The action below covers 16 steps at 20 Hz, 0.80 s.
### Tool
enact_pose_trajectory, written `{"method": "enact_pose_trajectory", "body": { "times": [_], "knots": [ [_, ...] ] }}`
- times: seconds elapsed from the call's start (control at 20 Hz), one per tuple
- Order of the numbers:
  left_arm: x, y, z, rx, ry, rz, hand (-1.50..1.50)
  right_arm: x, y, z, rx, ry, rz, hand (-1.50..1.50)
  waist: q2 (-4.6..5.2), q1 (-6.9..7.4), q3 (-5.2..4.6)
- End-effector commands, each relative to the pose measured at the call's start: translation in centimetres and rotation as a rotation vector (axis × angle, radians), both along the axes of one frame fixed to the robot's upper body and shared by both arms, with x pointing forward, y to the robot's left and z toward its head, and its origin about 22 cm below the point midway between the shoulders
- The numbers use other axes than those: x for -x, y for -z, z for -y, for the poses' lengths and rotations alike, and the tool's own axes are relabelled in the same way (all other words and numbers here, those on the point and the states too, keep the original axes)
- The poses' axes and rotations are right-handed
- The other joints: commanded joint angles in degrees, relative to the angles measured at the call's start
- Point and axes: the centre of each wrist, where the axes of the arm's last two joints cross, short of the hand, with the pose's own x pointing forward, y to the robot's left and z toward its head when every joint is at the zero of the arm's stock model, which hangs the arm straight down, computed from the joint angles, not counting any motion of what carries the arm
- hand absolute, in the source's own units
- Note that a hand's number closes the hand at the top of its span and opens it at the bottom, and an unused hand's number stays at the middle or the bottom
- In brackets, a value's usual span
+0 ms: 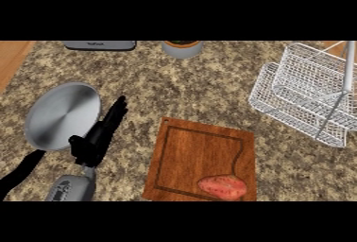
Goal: Pick the squash from the cutting board and place it in the tiered basket
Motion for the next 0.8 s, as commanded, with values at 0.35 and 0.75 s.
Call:
{"method": "enact_pose_trajectory", "body": {
  "times": [0.35, 0.75],
  "knots": [
    [0.8, 0.2, 0.3, 0.008, 0.007, -0.004, 0.00, -8.4, 3.7, -4.7, -0.011, -0.055, -0.078, 1.50, 0.15, 0.32, 0.08],
    [-0.8, -1.8, -0.1, 0.005, 0.002, 0.013, 0.00, -11.5, 3.4, -8.0, -0.124, -0.135, -0.080, 1.50, 0.05, -0.24, 0.08]
  ]
}}
